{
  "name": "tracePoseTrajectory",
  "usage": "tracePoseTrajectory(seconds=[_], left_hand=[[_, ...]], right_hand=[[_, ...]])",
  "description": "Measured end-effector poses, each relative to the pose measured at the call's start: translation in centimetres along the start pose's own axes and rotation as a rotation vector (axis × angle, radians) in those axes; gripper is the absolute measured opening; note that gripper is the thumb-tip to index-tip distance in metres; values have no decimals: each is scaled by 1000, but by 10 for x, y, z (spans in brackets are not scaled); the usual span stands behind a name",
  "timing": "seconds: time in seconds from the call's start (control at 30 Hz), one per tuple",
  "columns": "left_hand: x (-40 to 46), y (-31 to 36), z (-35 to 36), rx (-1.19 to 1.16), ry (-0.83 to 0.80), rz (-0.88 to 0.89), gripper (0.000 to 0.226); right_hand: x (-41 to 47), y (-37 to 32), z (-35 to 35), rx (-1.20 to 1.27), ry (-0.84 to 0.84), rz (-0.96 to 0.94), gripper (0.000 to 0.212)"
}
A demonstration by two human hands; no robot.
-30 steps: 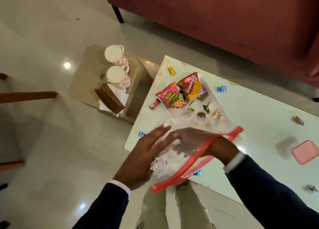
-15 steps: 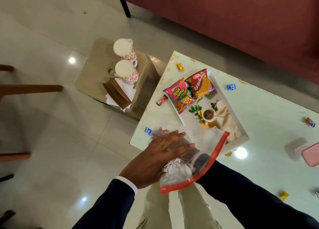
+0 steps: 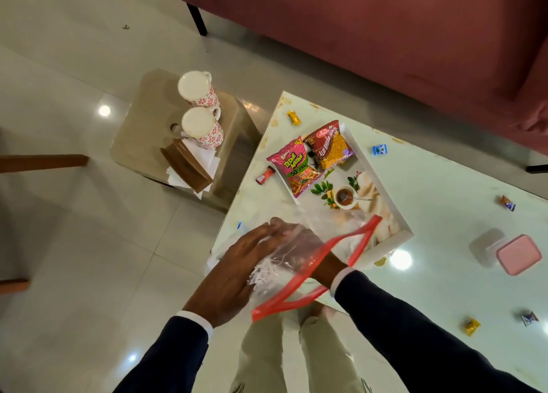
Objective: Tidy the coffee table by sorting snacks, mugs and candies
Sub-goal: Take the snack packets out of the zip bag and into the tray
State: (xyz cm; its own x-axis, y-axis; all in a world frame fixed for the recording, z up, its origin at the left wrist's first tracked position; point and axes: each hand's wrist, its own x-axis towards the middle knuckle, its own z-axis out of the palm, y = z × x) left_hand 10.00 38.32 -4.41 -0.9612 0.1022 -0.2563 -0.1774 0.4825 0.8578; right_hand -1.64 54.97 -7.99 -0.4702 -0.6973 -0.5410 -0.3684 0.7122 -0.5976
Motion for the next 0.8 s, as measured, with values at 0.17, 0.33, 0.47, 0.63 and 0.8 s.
tracePoseTrajectory(seconds=[0.17,0.33,0.47,0.63,0.8], left_hand=[[-11,-25,9,-306,90,-205,56],[-21,-31,10,-408,175,-387,46],[-21,-34,10,-456,236,-444,48],[-16,-32,6,-402,286,-447,29],[-10,-30,-4,-408,406,-431,27]], right_hand=[[-15,-18,-22,75,200,-108,23],[-41,-15,-50,53,408,-264,22],[-58,-12,-73,171,589,-285,22],[-56,27,-127,643,534,-164,20],[-29,89,-180,866,586,-91,32]])
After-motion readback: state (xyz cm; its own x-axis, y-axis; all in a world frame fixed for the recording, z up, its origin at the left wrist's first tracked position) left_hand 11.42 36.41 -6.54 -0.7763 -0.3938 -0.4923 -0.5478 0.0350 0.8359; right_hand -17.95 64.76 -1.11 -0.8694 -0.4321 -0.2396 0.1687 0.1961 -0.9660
